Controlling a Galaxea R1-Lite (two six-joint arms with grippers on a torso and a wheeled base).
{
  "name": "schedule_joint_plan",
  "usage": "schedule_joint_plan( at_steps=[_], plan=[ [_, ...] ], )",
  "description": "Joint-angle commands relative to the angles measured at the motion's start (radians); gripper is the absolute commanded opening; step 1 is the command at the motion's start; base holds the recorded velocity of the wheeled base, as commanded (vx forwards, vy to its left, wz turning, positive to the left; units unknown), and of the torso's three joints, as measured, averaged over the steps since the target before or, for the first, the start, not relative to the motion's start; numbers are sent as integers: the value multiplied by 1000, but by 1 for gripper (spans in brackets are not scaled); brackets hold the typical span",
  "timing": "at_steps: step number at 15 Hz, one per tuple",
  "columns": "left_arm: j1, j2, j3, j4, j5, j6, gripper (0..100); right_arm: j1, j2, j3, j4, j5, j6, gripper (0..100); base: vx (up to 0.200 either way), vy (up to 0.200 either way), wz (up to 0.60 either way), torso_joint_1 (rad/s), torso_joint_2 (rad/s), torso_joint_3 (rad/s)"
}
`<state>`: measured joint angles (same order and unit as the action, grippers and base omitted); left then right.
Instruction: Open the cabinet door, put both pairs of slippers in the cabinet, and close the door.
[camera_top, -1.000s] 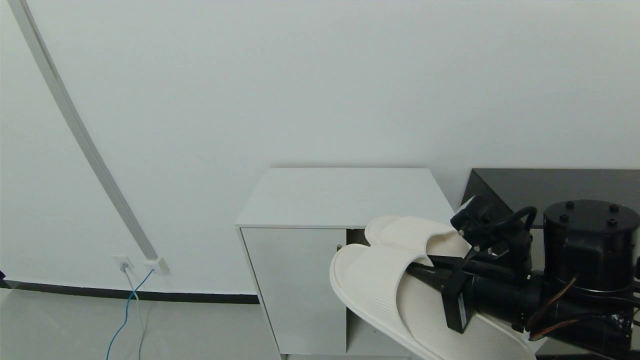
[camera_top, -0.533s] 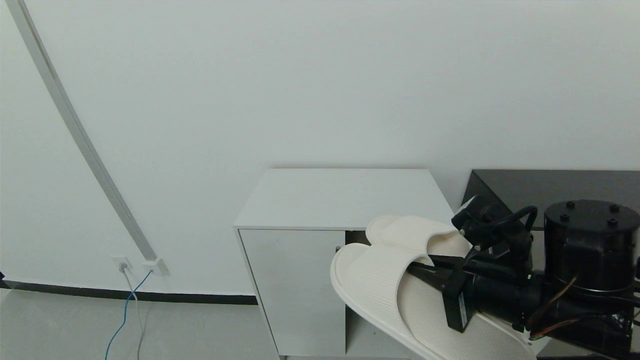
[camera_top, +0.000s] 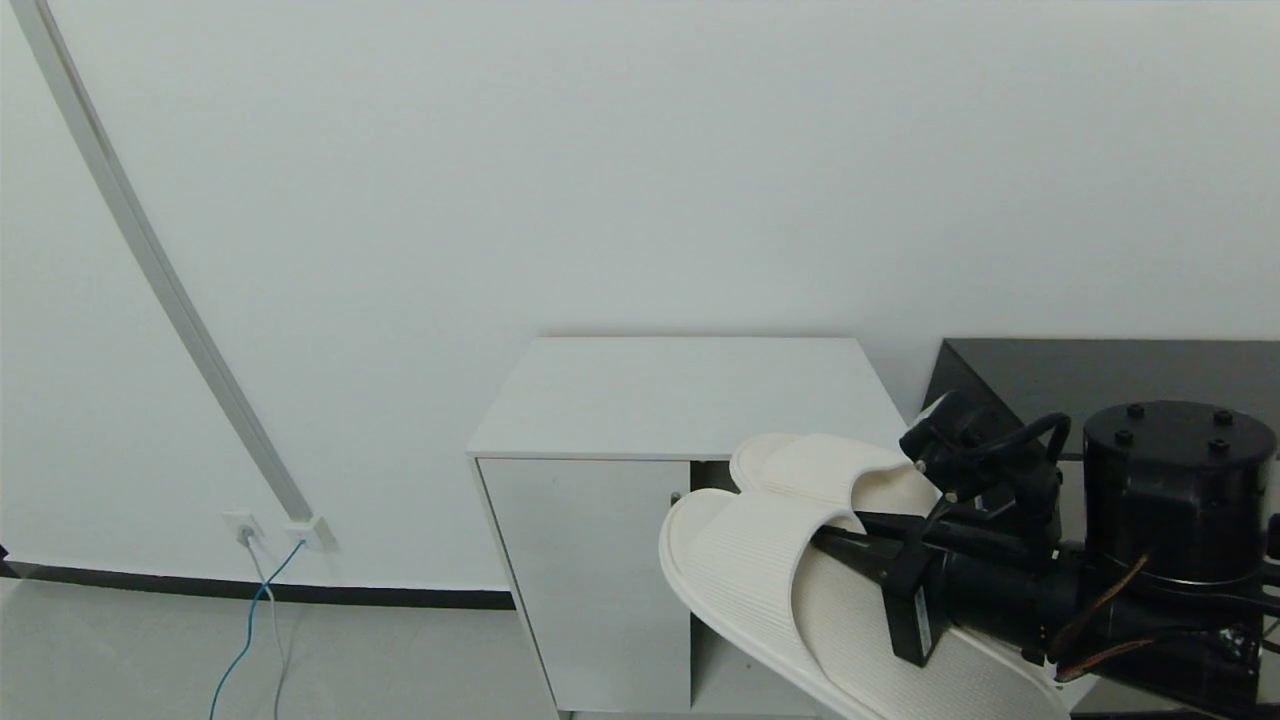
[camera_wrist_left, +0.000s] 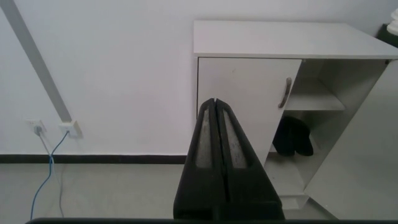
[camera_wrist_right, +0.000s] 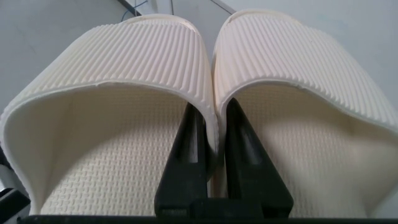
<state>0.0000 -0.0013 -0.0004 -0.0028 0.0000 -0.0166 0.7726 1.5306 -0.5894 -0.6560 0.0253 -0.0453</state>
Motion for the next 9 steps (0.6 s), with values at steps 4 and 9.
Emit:
schedule_joint_plan(
  at_steps=[4,9],
  plan=[
    [0,1,-1,0,0,0,0,1,3,5,-1,1,-2,0,0,0,0,-24,52,26],
    [0,1,0,0,0,0,0,2,5,8,-1,1,-7,0,0,0,0,-149,343,186]
  ],
)
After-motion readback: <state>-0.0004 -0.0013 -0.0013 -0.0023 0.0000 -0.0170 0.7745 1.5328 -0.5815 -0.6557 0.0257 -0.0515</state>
